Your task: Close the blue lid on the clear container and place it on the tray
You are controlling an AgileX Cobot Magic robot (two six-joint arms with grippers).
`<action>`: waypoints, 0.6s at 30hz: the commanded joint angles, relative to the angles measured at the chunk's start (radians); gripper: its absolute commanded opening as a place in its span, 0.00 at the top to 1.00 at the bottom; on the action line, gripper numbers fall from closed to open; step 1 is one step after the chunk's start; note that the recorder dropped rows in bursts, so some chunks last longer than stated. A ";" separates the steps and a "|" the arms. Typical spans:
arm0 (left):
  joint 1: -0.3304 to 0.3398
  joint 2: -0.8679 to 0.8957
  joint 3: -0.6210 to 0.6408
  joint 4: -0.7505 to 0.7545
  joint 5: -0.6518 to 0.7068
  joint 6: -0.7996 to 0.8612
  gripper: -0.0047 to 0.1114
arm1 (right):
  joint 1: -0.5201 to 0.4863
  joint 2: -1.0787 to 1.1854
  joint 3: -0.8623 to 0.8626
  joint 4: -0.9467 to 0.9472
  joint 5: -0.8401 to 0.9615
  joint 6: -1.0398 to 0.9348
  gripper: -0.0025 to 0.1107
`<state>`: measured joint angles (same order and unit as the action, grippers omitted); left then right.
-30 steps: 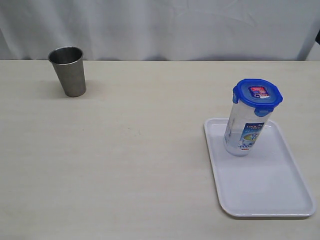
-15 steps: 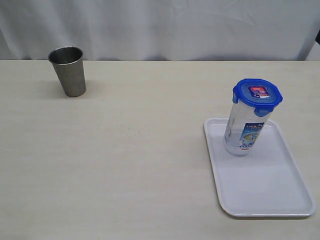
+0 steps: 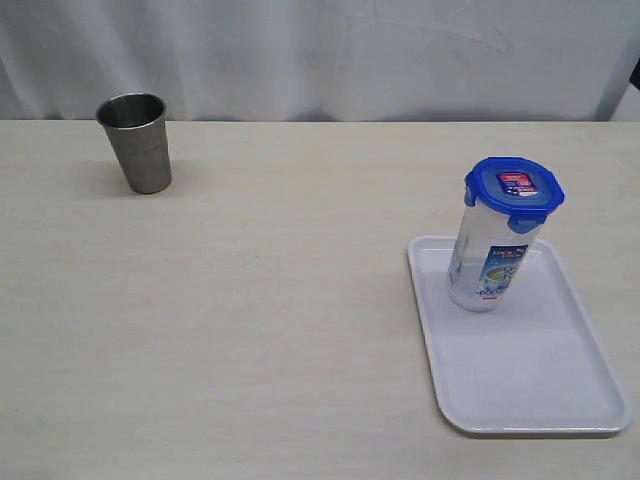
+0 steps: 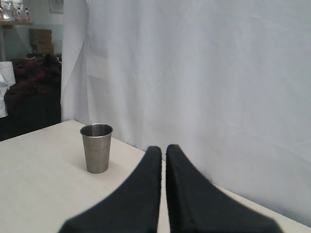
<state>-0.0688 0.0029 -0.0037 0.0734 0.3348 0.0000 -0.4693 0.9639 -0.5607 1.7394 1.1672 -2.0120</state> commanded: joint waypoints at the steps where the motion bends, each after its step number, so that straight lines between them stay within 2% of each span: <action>1: 0.005 -0.003 0.004 -0.008 -0.017 0.000 0.96 | 0.079 -0.005 0.005 0.005 -0.064 0.001 0.94; 4: 0.003 -0.003 0.004 -0.008 -0.017 0.000 0.96 | 0.137 -0.044 0.005 0.005 -0.128 0.001 0.94; 9: 0.003 -0.003 0.004 -0.008 -0.017 0.000 0.96 | 0.194 -0.151 0.005 0.005 -0.134 0.001 0.94; 18: 0.003 -0.003 0.004 -0.005 -0.010 0.000 0.96 | 0.216 -0.422 0.005 0.005 -0.127 0.001 0.94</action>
<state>-0.0688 0.0029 -0.0037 0.0734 0.3348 0.0000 -0.2557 0.6135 -0.5592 1.7394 1.0350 -2.0120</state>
